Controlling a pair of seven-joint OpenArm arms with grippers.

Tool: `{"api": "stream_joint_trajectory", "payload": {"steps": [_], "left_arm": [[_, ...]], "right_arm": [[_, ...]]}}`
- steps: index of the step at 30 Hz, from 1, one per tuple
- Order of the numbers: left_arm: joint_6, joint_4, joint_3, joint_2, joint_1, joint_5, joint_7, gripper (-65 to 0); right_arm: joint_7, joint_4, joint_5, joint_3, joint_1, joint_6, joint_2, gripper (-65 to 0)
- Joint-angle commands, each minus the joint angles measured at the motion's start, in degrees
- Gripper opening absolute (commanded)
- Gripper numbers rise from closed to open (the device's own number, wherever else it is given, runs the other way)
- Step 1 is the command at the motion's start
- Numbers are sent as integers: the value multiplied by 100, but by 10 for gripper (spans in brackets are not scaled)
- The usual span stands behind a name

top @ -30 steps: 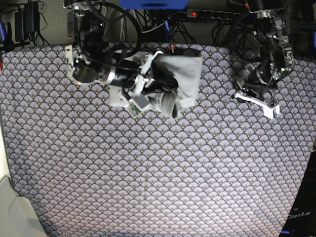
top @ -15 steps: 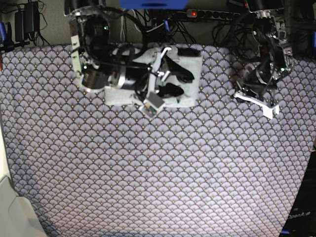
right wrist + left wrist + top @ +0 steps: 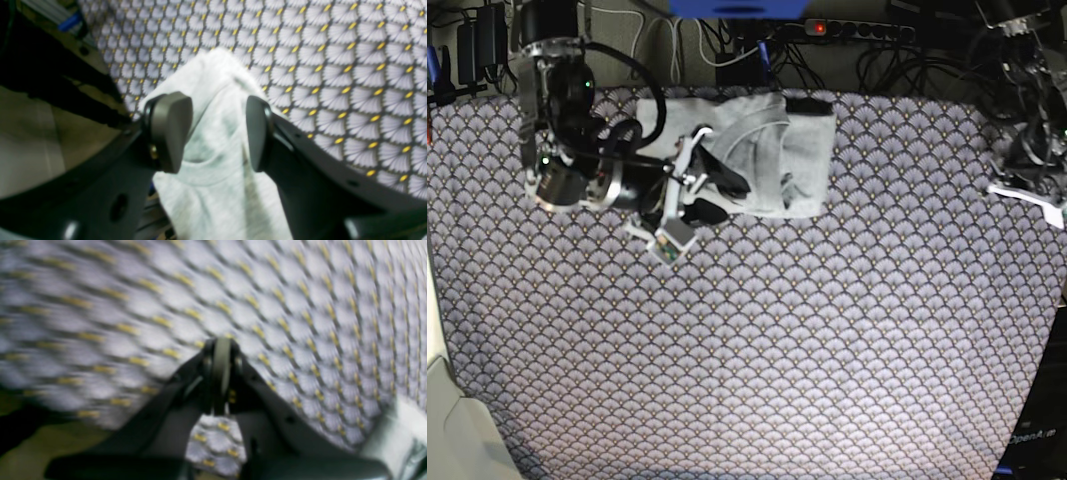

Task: Fold the T-shirt properly
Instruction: 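Press and tuck the folded bundle edges with the right gripper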

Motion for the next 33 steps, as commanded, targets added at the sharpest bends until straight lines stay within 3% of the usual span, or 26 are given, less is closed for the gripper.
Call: {"api": "stream_joint_trajectory", "payload": {"steps": [1, 7, 13, 17, 33], "left_arm": [[-39, 127, 2, -88, -54, -89, -65, -647], [-39, 100, 2, -53, -19, -98, -65, -647], [-39, 83, -7, 53, -10, -81, -65, -647], [-39, 91, -7, 61, -10, -98, -65, -647], [-39, 83, 10, 70, -10, -98, -100, -647]], "right_arm": [[116, -49, 93, 12, 100, -3, 13, -339], [116, -419, 84, -515, 574, -3, 241, -340], [143, -612, 84, -1043, 636, -3, 232, -340], [529, -946, 84, -1254, 706, -3, 259, -340], [556, -1043, 84, -1298, 1005, -3, 267, -340]]}}
